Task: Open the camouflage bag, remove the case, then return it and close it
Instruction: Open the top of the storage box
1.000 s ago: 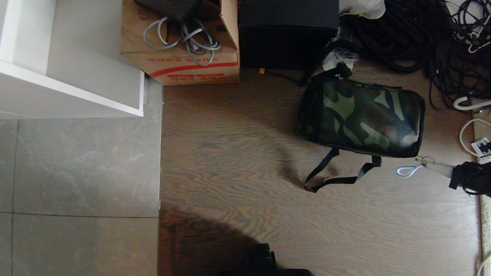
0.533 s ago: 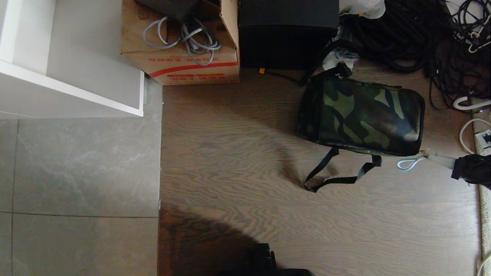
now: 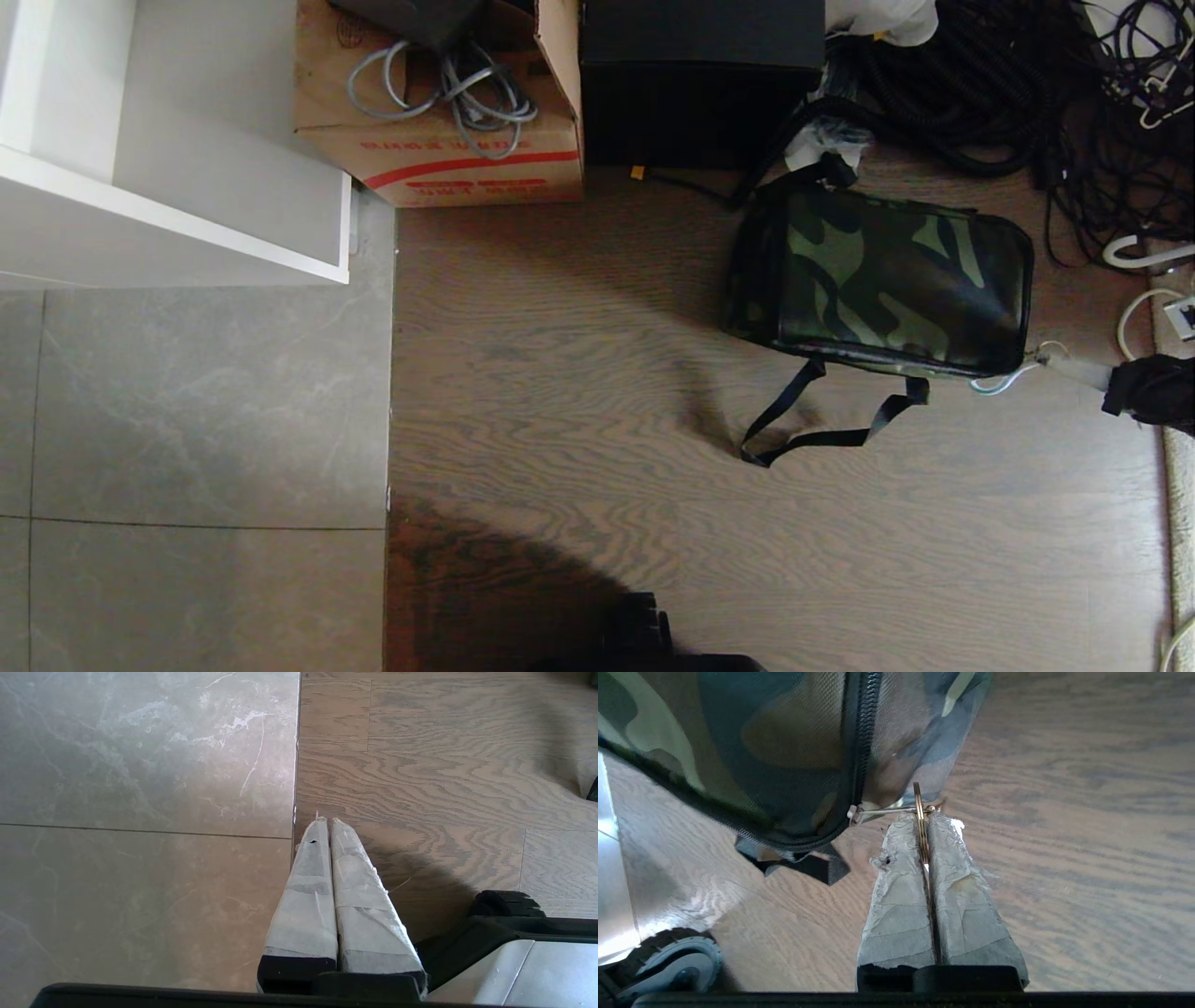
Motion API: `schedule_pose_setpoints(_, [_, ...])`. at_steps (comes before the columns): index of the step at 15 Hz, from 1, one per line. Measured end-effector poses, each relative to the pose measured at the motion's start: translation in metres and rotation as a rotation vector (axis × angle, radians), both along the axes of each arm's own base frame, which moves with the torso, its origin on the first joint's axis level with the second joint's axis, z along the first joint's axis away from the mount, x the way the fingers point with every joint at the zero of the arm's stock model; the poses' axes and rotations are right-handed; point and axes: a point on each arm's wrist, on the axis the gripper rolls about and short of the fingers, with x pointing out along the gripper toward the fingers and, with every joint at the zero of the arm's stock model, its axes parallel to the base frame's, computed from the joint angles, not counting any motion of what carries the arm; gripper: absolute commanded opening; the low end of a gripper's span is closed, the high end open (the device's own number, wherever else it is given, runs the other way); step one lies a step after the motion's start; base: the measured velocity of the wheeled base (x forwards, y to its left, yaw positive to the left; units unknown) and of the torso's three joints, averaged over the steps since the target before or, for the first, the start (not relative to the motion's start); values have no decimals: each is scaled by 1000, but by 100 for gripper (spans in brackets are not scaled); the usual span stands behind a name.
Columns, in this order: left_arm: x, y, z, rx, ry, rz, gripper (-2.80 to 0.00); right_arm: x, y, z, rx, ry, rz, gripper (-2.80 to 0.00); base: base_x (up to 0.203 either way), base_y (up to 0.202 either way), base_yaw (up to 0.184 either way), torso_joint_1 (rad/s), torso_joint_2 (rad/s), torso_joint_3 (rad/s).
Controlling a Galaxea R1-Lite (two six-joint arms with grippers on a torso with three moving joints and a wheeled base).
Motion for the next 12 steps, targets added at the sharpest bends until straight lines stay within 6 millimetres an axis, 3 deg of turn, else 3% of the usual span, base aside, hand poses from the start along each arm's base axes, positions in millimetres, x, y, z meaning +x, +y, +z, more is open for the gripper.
schedule_pose_setpoints(5, [0, 0, 0, 0, 0, 0, -280, 7, -2, 7, 52, 5, 6, -280, 0, 0, 0, 0, 0, 0])
schedule_pose_setpoints(12, [0, 0, 0, 0, 0, 0, -280, 3, 4, 11, 214, 93, 120, -280, 0, 0, 0, 0, 0, 0])
